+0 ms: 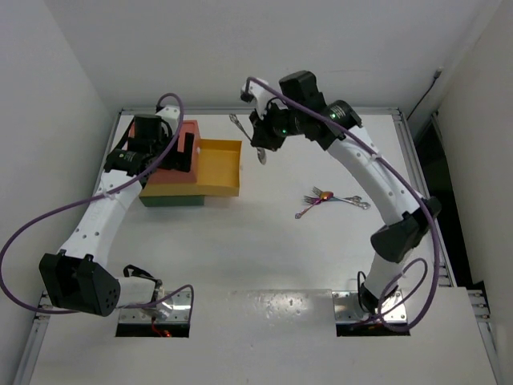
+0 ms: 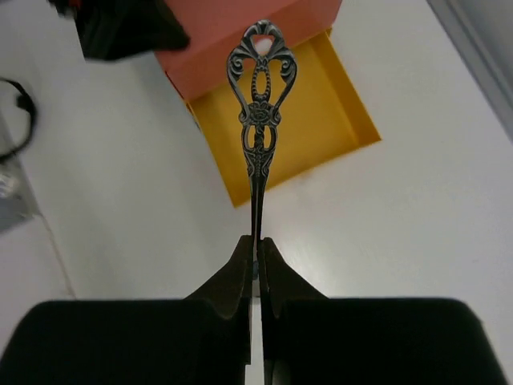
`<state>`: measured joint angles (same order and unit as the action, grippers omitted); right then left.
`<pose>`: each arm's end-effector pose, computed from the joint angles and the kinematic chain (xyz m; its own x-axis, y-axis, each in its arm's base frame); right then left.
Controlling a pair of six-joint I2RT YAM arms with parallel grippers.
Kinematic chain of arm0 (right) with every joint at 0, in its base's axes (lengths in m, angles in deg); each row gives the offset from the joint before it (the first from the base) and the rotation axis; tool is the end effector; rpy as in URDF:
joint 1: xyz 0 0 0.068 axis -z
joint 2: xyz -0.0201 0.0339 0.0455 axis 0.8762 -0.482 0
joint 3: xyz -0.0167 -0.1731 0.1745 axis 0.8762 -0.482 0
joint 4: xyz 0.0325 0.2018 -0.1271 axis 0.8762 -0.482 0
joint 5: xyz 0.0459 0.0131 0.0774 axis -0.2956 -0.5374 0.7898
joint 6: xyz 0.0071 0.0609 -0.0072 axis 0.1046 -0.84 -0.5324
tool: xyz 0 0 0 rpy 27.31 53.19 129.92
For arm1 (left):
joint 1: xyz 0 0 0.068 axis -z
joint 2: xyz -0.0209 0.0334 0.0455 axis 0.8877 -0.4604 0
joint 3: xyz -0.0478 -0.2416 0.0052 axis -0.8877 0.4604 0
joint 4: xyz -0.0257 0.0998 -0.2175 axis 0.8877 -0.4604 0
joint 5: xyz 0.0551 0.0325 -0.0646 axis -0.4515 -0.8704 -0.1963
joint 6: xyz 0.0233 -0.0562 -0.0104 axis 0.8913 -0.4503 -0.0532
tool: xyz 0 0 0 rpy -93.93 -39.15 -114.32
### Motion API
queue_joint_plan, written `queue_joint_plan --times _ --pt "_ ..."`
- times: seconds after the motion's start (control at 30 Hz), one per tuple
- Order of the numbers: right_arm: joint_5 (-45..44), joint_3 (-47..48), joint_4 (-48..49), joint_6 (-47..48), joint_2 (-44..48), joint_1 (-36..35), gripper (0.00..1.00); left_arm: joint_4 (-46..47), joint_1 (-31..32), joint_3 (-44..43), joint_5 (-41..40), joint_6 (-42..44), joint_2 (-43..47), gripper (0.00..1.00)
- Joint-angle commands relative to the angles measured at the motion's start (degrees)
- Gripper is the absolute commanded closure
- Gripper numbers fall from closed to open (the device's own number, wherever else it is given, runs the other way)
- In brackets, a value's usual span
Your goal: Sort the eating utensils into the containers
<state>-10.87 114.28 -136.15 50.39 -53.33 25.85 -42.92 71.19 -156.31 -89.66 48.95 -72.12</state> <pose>0.2874 0.2223 0.3807 -0.3510 -0.4573 -0.8171 -0.8338 0.5497 0.0506 0.2696 -0.0386 0.3213 -0.6035 0.0631 -0.7948 0.0947 0.9955 0.0071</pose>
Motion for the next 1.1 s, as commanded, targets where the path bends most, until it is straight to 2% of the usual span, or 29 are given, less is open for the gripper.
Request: queue_joint_plan --times 0.0,0.1,0.23,0.3,0.47,0.77,0.8,0.87,0.93,0.97,1.03,1.07 --pt "8.34 8.67 0.19 -14.62 -7.93 1.05 1.00 -0.16 -0.60 -2.33 0.66 -1.29 0.70 0.00" --pt "11.33 14.33 2.65 -18.69 -14.96 1.05 1.00 -0.16 -0.60 -2.33 0.66 -1.29 0.09 0.00" --pt "16.69 14.96 8.88 -27.72 -21.21 1.58 1.00 -0.16 -0.60 -2.33 1.18 -1.82 0.08 0.00" --pt "18.45 14.96 11.27 -29.33 -23.49 1.58 1.00 -0.16 -0.60 -2.33 0.49 -1.82 0.08 0.00" --pt "18.46 17.94 14.01 -29.86 -27.72 1.58 1.00 -0.16 -1.13 -2.33 -0.05 -1.29 0.08 0.00" --pt "17.32 18.74 9.44 -26.17 -32.38 1.58 1.00 -0.16 -1.13 -1.80 0.48 -1.29 -0.97 0.00" --pt "18.01 18.74 8.92 -25.39 -32.99 1.58 0.92 -0.16 -1.13 -1.80 0.48 -1.29 -1.49 0.00" --pt "18.02 18.74 8.29 -23.99 -33.00 1.58 0.84 -0.16 -1.13 -1.80 0.48 -1.29 -1.50 0.00" --pt "18.02 18.74 7.59 -23.19 -33.00 1.58 0.72 0.36 -1.13 -1.80 0.48 -1.29 -1.50 0.00" --pt "18.02 19.26 7.07 -22.57 -32.39 1.58 0.61 0.37 -1.13 -1.80 0.48 -1.29 -1.50 0.00" --pt "19.59 19.27 7.06 -22.57 -31.51 1.58 0.55 0.37 -1.13 -1.80 0.48 -1.29 -2.11 0.00" --pt "20.21 19.27 7.06 -22.57 -29.94 2.28 0.55 0.37 -1.13 -1.80 0.48 -1.82 -2.11 0.00"
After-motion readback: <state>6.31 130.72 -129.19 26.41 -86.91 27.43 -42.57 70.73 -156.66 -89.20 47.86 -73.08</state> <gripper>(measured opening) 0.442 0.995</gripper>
